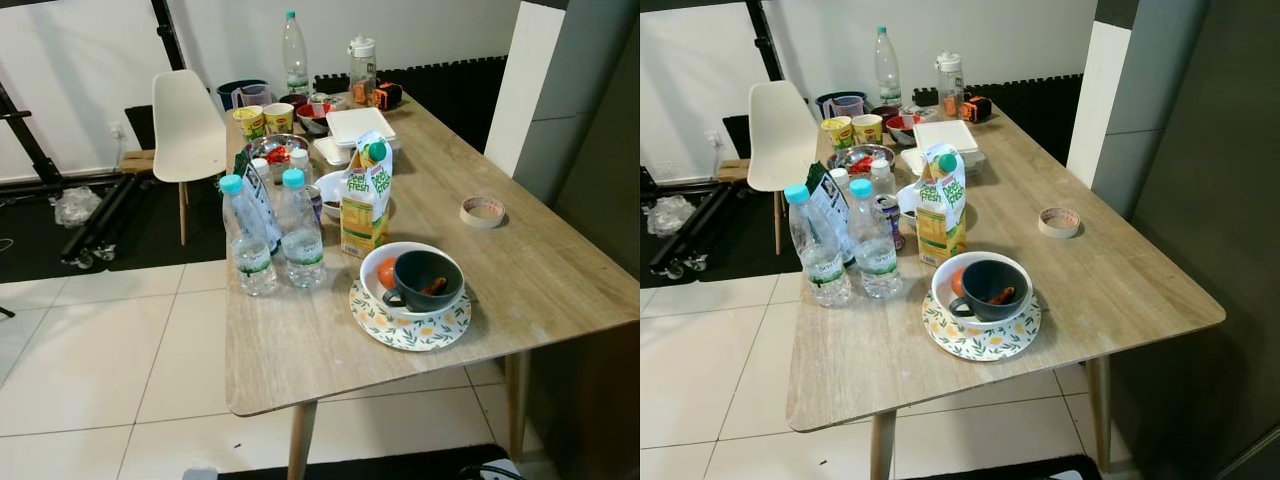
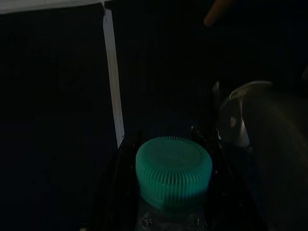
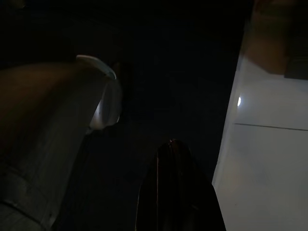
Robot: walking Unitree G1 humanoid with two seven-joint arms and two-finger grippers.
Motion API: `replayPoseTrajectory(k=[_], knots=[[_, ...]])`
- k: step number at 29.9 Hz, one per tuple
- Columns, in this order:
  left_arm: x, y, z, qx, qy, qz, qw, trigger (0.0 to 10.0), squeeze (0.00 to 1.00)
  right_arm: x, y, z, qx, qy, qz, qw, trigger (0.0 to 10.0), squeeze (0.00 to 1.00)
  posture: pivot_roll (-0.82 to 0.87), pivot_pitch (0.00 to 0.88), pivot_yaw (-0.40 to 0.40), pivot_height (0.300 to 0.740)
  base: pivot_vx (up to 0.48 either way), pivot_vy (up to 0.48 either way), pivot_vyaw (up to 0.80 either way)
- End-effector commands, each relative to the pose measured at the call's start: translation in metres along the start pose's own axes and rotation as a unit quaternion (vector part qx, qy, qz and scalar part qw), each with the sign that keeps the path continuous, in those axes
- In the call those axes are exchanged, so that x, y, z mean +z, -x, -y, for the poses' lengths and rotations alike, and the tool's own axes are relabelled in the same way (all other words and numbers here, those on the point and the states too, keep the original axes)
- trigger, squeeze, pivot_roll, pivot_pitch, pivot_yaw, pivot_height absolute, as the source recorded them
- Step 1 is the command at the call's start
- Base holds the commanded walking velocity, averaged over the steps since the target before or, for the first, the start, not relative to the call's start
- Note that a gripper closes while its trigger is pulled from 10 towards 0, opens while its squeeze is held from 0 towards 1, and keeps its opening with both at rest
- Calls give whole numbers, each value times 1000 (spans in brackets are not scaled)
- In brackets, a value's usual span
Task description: Restocking fridge
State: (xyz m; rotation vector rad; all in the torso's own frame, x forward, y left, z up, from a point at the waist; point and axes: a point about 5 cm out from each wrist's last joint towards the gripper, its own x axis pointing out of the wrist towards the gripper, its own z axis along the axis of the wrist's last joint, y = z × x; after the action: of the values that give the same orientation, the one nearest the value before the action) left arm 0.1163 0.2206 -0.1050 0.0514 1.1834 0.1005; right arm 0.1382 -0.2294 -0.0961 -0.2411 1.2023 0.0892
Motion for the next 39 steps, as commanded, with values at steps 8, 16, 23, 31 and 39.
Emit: replayPoseTrajectory(k=[8,16,23,31,39], knots=[[-7,1,-2,8,9,-9,1000,10000,0,-10,1,-1,-1,-7,-11,1000,10000,0,-115,0,66,740,-247,0,0],[-5,1,-7,13,-5,-8,1000,10000,0,-26,2,-5,2,-8,-25,1000,10000,0,-118,0,88,740,-278,0,0],[2,0,-4,12,0,2,1000,10000,0,-35,3,-4,3,2,-35,999,10000,0,-88,0,52,740,-295,0,0],[3,-1,5,2,3,2,1000,10000,0,-19,1,-4,7,28,-19,999,10000,0,-99,0,25,740,-299,0,0],[-6,0,10,-2,11,-8,1000,10000,0,-13,1,-1,2,30,-16,999,10000,0,-96,0,16,740,-308,0,0]])
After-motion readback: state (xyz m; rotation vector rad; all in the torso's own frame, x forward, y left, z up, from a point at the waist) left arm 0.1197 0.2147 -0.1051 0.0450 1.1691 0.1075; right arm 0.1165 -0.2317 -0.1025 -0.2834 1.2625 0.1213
